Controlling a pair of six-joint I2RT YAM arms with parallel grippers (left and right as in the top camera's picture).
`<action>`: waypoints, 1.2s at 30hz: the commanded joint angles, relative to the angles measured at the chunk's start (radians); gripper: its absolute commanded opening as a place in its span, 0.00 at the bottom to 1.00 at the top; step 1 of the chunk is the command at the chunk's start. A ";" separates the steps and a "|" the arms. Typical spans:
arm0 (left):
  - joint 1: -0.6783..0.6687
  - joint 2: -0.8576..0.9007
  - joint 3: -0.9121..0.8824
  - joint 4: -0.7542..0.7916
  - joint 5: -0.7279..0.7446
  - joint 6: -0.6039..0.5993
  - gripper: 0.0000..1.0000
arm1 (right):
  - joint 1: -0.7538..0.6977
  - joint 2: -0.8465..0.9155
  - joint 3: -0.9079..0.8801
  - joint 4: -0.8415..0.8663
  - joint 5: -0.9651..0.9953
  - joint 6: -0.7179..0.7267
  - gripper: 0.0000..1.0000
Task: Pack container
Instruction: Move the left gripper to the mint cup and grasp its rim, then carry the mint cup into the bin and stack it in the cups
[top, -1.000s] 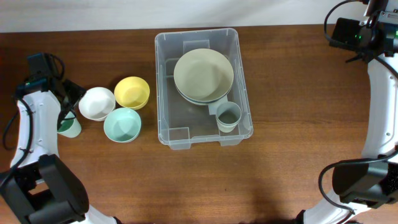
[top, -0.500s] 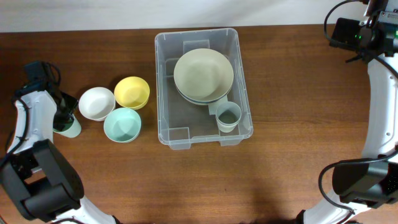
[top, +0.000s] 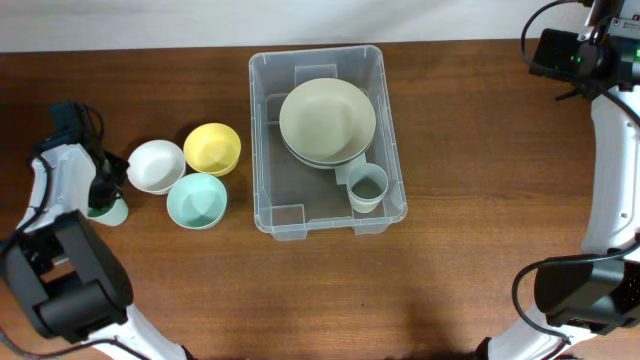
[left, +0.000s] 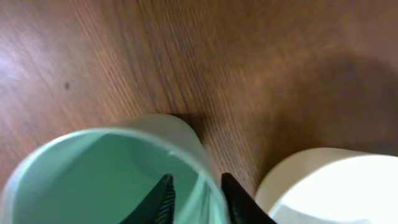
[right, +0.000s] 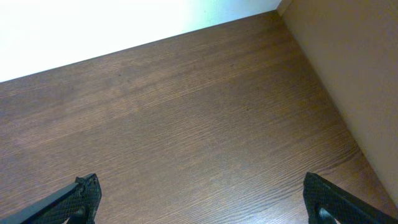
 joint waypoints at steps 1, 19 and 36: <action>0.005 0.051 -0.008 0.000 -0.004 0.001 0.18 | 0.001 0.002 0.000 0.003 -0.002 0.011 0.99; -0.009 -0.255 0.322 -0.198 0.359 0.324 0.01 | 0.001 0.002 0.000 0.003 -0.002 0.011 0.99; -0.561 -0.393 0.323 -0.164 0.700 0.591 0.01 | 0.001 0.002 0.000 0.003 -0.002 0.011 0.99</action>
